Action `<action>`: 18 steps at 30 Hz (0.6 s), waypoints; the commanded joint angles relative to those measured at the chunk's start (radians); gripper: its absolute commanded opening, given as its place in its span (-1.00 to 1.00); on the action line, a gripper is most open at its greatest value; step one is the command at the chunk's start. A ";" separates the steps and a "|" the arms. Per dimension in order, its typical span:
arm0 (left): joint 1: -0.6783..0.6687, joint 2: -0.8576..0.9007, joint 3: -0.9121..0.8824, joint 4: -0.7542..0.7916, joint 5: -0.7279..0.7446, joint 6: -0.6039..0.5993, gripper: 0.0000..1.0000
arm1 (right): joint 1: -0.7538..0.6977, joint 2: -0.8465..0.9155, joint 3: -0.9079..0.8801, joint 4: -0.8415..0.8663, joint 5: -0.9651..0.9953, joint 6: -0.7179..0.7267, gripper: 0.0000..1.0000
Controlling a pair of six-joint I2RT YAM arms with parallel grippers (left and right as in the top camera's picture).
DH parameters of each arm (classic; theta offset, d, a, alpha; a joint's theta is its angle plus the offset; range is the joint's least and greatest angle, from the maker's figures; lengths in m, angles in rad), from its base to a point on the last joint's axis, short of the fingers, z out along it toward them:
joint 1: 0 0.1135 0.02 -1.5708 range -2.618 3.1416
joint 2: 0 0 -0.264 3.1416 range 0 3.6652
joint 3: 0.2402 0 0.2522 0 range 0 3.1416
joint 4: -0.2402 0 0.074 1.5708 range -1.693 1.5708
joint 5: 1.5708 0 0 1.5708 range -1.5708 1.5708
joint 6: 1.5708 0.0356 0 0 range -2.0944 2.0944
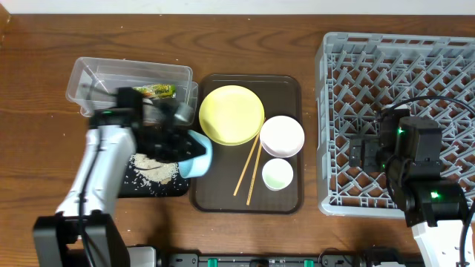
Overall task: Sort waste into correct bins and load items into the dishwasher rack
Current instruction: 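Return the emptied blue bowl to the brown tray and release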
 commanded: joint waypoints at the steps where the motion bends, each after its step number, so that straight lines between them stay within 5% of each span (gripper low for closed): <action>1: -0.139 -0.008 0.021 0.037 -0.282 -0.129 -0.88 | -0.001 -0.002 0.020 0.002 0.000 0.015 0.99; 10: -0.420 0.006 0.020 0.135 -0.603 -0.259 -0.88 | -0.001 -0.002 0.020 0.002 0.000 0.015 0.99; 18: -0.465 0.032 0.019 0.205 -0.612 -0.259 -0.80 | -0.001 -0.002 0.020 0.002 0.000 0.015 0.99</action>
